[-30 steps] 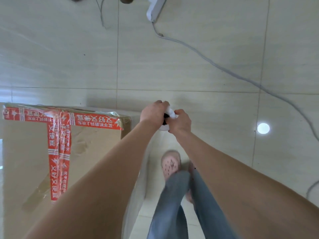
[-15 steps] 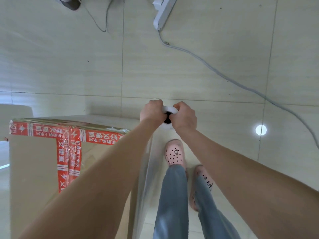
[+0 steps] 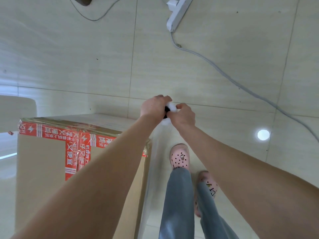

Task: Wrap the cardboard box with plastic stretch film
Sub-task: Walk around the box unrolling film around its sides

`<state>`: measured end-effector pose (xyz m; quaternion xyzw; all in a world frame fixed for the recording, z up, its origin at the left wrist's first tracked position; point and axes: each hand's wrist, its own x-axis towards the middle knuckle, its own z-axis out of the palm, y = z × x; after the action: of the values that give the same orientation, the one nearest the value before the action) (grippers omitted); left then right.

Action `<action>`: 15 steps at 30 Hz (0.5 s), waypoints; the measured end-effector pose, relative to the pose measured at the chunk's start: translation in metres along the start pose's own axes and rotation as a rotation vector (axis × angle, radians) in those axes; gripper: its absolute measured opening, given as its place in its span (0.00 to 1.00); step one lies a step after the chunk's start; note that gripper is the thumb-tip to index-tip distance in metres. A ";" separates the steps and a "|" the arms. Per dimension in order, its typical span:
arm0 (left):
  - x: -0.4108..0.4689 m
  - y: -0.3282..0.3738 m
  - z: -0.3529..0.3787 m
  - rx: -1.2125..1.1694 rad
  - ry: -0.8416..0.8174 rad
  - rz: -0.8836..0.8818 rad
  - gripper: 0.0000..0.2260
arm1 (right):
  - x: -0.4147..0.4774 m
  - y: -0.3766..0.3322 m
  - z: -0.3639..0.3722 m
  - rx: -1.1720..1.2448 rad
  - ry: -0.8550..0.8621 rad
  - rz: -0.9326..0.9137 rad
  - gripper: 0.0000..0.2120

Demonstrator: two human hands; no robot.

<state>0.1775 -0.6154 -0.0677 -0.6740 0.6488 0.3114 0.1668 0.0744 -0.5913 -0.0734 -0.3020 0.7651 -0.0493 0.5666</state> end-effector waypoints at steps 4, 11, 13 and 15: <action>0.006 -0.006 -0.006 -0.003 0.038 -0.058 0.13 | 0.004 -0.012 -0.004 -0.156 -0.002 -0.108 0.10; 0.012 -0.023 -0.016 -0.372 0.149 -0.332 0.05 | 0.011 -0.044 0.003 -0.161 0.087 -0.221 0.16; 0.016 -0.030 -0.023 -0.472 0.160 -0.425 0.07 | 0.013 -0.054 0.010 -0.174 0.040 -0.210 0.18; 0.020 -0.041 -0.030 -0.575 0.147 -0.503 0.09 | 0.015 -0.063 0.020 -0.176 -0.026 -0.202 0.20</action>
<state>0.2225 -0.6451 -0.0654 -0.8517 0.3599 0.3809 -0.0045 0.1151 -0.6450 -0.0664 -0.4268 0.7247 -0.0347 0.5398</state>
